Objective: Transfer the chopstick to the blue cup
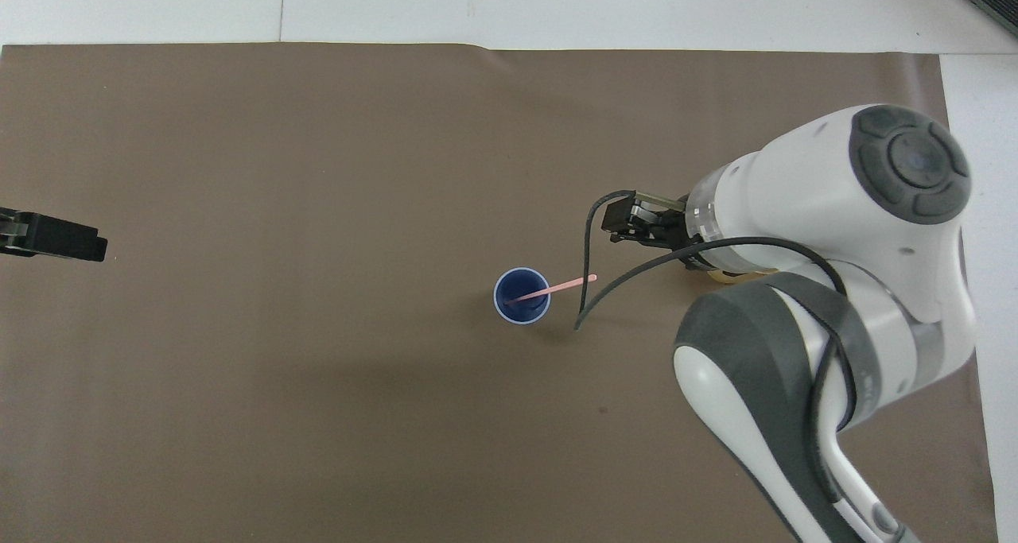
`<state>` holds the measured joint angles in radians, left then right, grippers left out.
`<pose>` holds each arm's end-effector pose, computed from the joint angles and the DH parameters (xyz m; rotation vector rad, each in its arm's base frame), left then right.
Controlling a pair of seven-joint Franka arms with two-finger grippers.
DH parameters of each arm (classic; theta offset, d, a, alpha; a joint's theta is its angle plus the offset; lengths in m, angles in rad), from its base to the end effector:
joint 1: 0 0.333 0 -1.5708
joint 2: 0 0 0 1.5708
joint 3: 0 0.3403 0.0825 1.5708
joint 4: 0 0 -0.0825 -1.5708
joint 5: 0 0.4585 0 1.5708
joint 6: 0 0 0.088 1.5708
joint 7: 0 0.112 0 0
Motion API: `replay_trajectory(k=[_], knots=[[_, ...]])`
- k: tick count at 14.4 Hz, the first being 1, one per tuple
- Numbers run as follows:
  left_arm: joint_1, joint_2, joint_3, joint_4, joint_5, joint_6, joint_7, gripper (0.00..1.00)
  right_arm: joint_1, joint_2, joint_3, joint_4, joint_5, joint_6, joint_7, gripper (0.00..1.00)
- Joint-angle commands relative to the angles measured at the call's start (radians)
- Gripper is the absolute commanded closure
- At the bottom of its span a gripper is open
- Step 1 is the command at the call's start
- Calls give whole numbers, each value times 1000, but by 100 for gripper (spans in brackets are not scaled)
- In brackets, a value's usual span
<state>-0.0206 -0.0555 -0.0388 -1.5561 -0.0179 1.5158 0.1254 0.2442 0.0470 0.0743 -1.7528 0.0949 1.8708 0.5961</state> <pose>0.6036 -0.0387 0.6811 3.1128 -0.2901 0.0245 0.6241 0.2131 0.5403 -2.9902 0.4560 -0.0329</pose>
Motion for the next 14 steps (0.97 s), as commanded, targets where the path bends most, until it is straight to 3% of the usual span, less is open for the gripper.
replay_trajectory(k=[1,4,6,9,14], knots=[[14,-15,-6,-4,-11,-17,5,0,-69,-90,10,-24,-55,-83,-177,0],[14,-15,-6,-4,-11,-17,5,0,-146,-148,12,-16,-69,-149,-379,0],[14,-15,-6,-4,-11,-17,5,0,-190,-138,4,47,-70,-179,-488,0],[14,-15,-6,-4,-11,-17,5,0,-224,-99,4,171,-86,-286,-498,0],[14,-15,-6,-4,-11,-17,5,0,-232,-73,5,234,-147,-354,-504,0]])
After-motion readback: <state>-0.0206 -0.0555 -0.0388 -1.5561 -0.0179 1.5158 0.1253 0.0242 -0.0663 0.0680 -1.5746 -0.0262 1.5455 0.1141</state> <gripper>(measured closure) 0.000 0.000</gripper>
